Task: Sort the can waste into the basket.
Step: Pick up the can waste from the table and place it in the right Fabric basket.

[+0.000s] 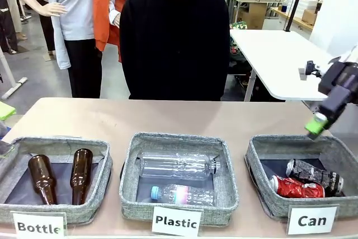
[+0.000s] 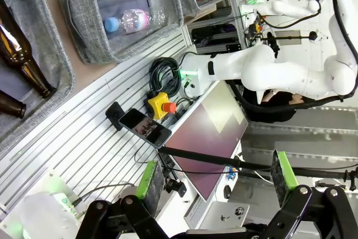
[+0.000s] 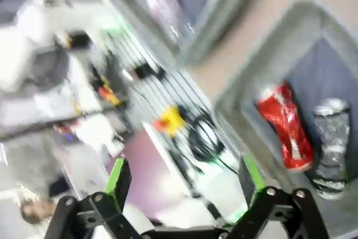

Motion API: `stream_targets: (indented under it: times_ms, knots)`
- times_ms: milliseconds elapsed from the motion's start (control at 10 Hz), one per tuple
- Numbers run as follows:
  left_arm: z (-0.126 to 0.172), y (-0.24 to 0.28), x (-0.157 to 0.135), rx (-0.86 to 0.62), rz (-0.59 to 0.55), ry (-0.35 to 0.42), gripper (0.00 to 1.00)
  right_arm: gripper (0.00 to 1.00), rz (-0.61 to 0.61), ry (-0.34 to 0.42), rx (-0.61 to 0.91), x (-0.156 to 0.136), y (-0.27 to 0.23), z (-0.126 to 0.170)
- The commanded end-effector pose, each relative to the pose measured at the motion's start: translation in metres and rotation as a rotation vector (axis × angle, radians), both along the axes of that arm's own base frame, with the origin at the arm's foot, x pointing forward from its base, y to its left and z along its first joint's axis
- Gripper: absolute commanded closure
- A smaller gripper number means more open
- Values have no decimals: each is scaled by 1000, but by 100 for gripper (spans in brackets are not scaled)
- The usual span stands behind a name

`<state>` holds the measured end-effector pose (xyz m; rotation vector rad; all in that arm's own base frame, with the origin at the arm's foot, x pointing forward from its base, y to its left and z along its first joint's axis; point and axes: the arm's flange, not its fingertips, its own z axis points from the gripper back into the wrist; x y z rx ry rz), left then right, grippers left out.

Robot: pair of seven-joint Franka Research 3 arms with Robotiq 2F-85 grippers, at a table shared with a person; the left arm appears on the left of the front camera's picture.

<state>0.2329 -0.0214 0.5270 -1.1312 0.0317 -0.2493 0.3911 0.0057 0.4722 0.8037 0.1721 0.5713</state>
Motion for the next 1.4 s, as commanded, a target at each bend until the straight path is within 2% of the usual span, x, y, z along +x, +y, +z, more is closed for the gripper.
stream_targets:
  times_ms: [0,100,300,400,600,700,1300]
  knots:
    - [0,1,-3,-3,1,19,0,0,-719,-72,533,1,4,12]
    - [0,1,-3,-3,1,19,0,0,-869,-110,671,5,-2,15]
    - [0,1,-3,-3,1,19,0,0,-938,-90,735,-5,-14,5]
    - [0,1,-3,-3,1,19,0,0,-929,-55,728,-6,-23,1]
    - [0,1,-3,-3,1,19,0,0,-938,-58,661,7,-28,6]
    - [0,1,-3,-3,1,19,0,0,-788,64,600,4,-44,0]
    - [0,1,-3,-3,1,19,0,0,-788,64,600,4,-44,0]
